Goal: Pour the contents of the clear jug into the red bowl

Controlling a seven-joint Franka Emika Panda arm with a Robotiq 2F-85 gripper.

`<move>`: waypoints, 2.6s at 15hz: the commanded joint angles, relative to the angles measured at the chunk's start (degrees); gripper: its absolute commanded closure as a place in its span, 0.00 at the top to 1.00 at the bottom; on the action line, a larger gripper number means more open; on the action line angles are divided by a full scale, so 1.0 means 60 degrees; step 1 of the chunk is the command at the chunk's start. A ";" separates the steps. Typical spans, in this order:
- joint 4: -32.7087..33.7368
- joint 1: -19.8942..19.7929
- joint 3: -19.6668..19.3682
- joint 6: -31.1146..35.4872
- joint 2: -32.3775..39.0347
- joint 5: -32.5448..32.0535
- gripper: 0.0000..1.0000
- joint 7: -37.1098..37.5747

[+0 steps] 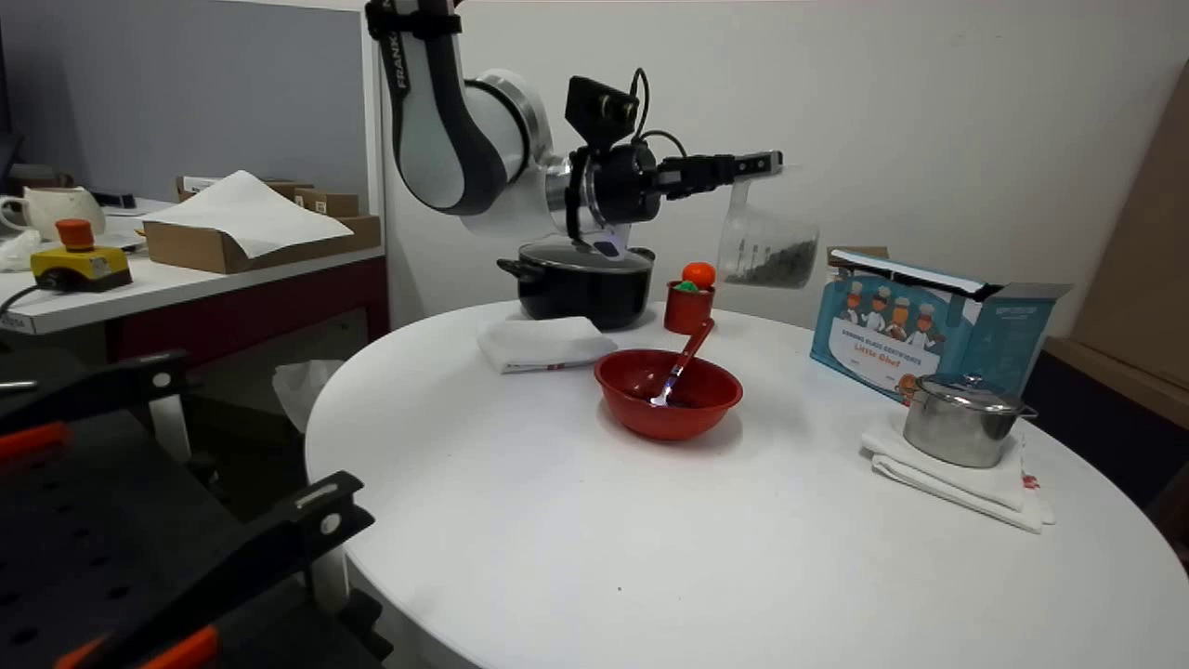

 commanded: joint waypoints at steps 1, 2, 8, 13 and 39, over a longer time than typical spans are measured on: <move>-0.0900 0.0102 0.0014 -0.0536 -0.0376 -0.0623 0.12 0.0240; -0.1037 0.0073 0.0057 -0.0632 -0.0408 -0.0644 0.12 0.0248; -0.1916 0.0084 0.0010 -0.1176 -0.0610 -0.1396 0.12 0.0666; -0.2530 0.0032 -0.0123 -0.1708 -0.0686 -0.2283 0.12 0.1058; -0.4418 0.1256 -0.1758 -0.4427 -0.0563 -0.5749 0.12 0.3445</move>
